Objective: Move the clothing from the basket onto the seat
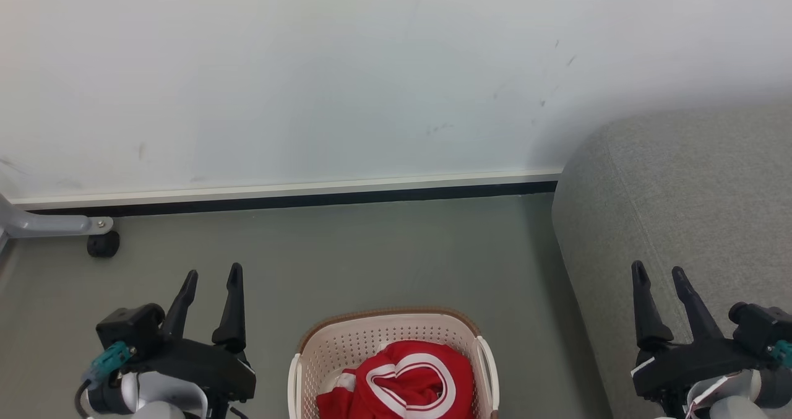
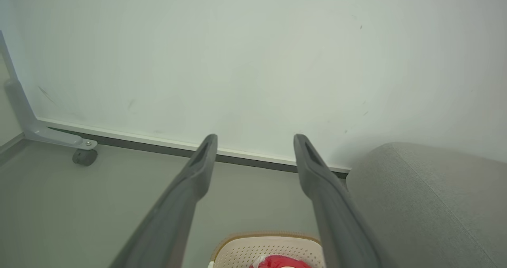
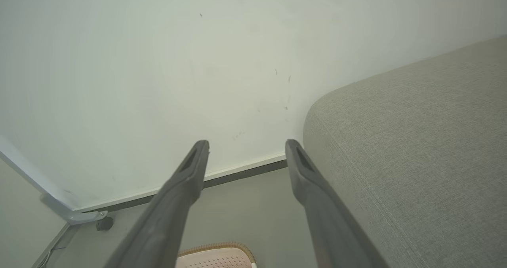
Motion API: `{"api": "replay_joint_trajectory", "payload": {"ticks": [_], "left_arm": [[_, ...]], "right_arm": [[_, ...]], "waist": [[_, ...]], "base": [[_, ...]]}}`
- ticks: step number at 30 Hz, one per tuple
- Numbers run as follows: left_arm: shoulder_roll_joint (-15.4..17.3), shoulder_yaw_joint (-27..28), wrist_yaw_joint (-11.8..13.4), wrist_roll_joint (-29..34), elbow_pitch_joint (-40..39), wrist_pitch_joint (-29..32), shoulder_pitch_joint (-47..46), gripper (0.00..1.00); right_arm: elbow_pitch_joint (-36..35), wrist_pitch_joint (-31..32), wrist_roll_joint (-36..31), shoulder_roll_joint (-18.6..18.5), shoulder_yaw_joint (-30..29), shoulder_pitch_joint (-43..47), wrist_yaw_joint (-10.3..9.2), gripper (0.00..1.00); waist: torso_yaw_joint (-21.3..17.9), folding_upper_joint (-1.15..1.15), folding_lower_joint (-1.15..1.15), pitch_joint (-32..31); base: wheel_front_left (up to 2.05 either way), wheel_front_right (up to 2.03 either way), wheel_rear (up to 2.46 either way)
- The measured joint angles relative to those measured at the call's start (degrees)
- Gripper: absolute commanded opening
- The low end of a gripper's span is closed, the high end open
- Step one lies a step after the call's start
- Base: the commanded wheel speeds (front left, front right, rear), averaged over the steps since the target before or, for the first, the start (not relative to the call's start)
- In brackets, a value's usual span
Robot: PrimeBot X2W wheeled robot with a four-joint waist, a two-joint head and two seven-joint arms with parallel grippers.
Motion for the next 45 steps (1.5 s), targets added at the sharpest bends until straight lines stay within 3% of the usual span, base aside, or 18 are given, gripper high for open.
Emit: {"api": "replay_joint_trajectory", "payload": {"ticks": [22, 45], "left_arm": [[0.8, -3.2, 3.3, 13.5, 2.1, -4.1, -1.9, 1.0], [0.4, -2.0, 3.3, 13.0, 3.7, -2.9, -2.0, 1.0]], "right_arm": [[1.8, -4.5, -12.8, -1.9, 4.2, -1.2, -1.49, 1.0], [3.5, -3.9, -12.0, -1.8, 4.1, -1.3, -0.93, 1.0]], "waist": [[0.0, 0.0, 0.0, 0.2], [0.1, 0.0, 0.0, 0.5]], "base": [[0.0, 0.0, 0.0], [0.0, 0.0, 0.0]]}}
